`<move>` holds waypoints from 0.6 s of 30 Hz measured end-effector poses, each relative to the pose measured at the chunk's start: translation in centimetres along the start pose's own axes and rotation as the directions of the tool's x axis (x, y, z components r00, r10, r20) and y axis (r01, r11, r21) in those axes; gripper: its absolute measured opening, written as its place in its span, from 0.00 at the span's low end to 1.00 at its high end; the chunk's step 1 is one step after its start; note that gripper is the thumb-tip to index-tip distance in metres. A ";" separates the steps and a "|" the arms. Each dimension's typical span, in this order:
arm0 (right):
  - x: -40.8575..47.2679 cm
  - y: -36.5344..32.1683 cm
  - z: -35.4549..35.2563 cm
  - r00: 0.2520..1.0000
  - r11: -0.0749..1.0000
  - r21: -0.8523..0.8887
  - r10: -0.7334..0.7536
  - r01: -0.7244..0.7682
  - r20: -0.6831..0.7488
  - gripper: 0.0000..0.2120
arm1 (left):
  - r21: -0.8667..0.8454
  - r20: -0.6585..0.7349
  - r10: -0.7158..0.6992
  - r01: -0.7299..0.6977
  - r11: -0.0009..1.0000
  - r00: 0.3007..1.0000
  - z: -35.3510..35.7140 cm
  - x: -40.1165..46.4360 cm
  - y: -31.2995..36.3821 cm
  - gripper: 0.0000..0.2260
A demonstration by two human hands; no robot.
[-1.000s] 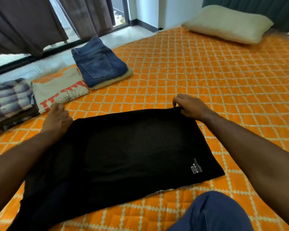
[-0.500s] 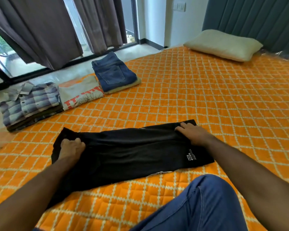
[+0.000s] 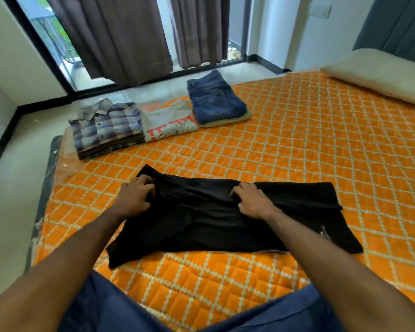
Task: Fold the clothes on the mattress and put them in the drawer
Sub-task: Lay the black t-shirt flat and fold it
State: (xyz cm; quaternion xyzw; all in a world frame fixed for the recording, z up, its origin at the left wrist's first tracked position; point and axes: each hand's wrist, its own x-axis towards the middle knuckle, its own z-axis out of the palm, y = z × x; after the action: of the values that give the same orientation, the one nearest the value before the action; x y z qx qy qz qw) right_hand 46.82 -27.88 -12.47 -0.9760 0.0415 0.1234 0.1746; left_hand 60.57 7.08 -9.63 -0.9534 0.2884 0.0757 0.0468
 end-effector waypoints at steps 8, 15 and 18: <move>7.6 -14.6 2.0 0.981 0.947 0.257 -0.186 0.193 -0.052 0.14 | -0.295 -0.086 -0.081 0.052 0.954 0.993 2.7 0.4 -2.5 0.35; 10.5 -21.3 4.5 0.973 0.985 -0.030 -0.162 0.169 0.161 0.45 | -0.207 -0.053 -0.132 0.119 0.971 0.990 3.6 2.3 -3.3 0.08; 10.7 -21.2 5.3 0.991 0.981 0.188 -0.076 0.054 0.113 0.37 | -0.338 -0.024 -0.100 0.086 0.937 0.995 3.4 2.9 -3.8 0.02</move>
State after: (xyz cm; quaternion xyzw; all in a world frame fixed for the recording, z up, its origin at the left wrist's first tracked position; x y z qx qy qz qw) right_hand 58.54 -6.64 -12.97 -0.9473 0.0101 0.1716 0.2704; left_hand 64.66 9.13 -13.29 -0.9612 0.2268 0.1021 -0.1194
